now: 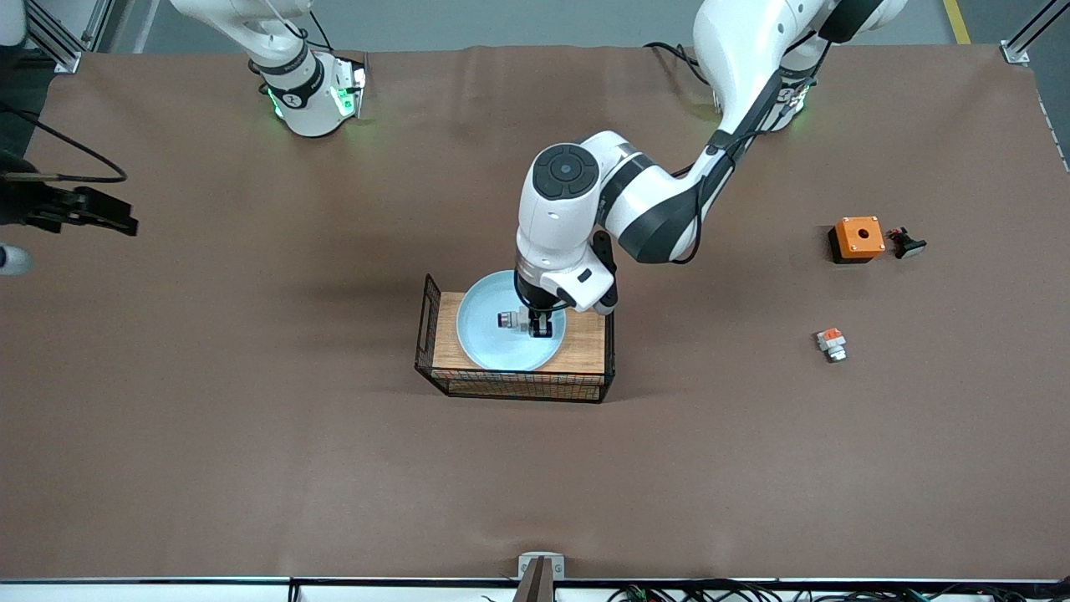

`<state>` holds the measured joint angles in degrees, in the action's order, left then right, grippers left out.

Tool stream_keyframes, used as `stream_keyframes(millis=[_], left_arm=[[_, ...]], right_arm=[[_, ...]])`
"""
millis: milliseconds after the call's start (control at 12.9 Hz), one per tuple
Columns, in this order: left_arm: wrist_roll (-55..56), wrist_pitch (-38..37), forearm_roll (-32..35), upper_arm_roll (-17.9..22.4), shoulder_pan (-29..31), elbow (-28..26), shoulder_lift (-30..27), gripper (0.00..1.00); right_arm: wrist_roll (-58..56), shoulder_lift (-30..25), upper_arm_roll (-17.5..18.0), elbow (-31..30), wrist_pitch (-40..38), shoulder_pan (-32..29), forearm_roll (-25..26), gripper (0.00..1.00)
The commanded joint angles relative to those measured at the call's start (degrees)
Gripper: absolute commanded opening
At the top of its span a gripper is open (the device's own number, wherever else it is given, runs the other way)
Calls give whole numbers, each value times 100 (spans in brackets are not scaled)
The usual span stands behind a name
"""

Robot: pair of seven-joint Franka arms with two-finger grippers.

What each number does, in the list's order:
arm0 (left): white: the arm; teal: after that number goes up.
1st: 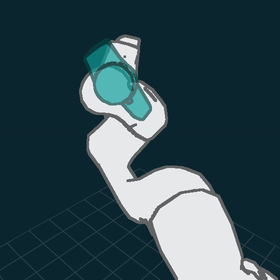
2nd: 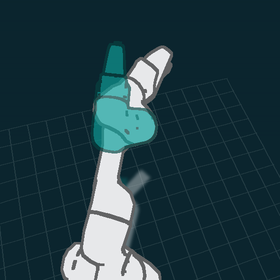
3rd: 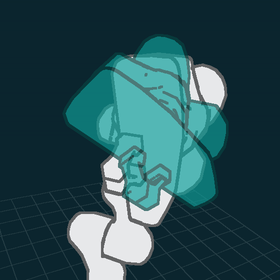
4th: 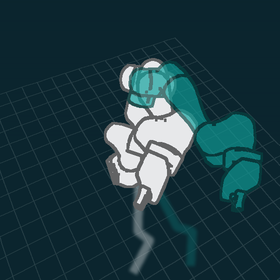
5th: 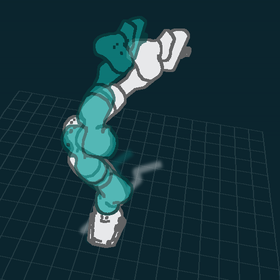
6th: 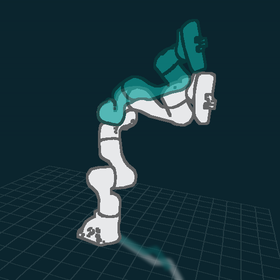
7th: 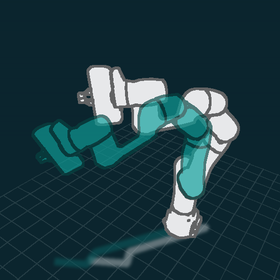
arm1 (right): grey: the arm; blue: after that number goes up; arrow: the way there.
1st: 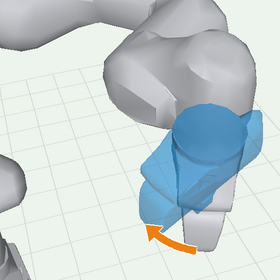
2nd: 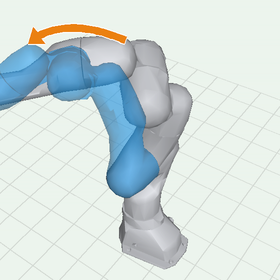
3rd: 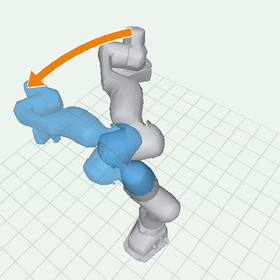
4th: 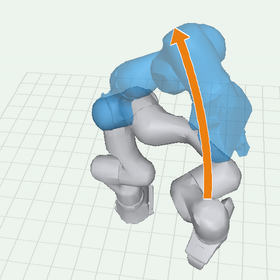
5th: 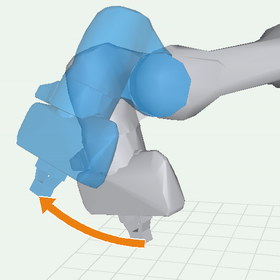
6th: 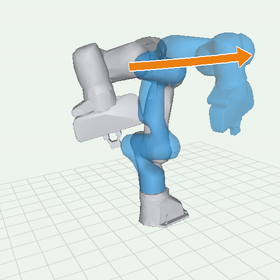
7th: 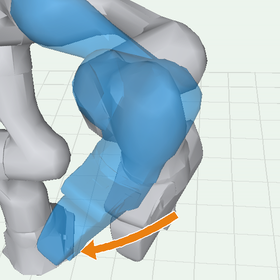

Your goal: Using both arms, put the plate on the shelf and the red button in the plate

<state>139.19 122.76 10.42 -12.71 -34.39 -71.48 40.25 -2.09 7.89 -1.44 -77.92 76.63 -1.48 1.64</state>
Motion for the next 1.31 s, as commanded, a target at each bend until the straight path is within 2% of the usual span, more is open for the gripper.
stream_keyframes(millis=[0,309,618,773,850,927,1004,1236], left_arm=[[100,212,101,67,-129,187,167,29],[100,274,101,76,-182,178,307,30],[126,283,118,76,-191,160,351,32],[126,283,127,76,-191,169,378,39],[109,283,118,76,-174,169,360,54],[74,283,118,76,-165,169,334,94],[65,283,118,76,-156,169,282,100],[30,213,127,67,-95,160,-113,100]], right_arm=[[-581,-86,117,-65,10,-474,64,100],[-530,-95,117,-39,-8,-520,73,100],[-503,-77,109,330,-52,-537,65,100],[-503,-77,117,339,-43,-607,12,100],[-494,-112,117,331,-26,-607,-6,100],[-477,-121,135,331,-52,-590,-32,100],[-207,-182,170,278,-156,-555,-6,100],[191,-314,240,234,-166,-432,-41,100]])
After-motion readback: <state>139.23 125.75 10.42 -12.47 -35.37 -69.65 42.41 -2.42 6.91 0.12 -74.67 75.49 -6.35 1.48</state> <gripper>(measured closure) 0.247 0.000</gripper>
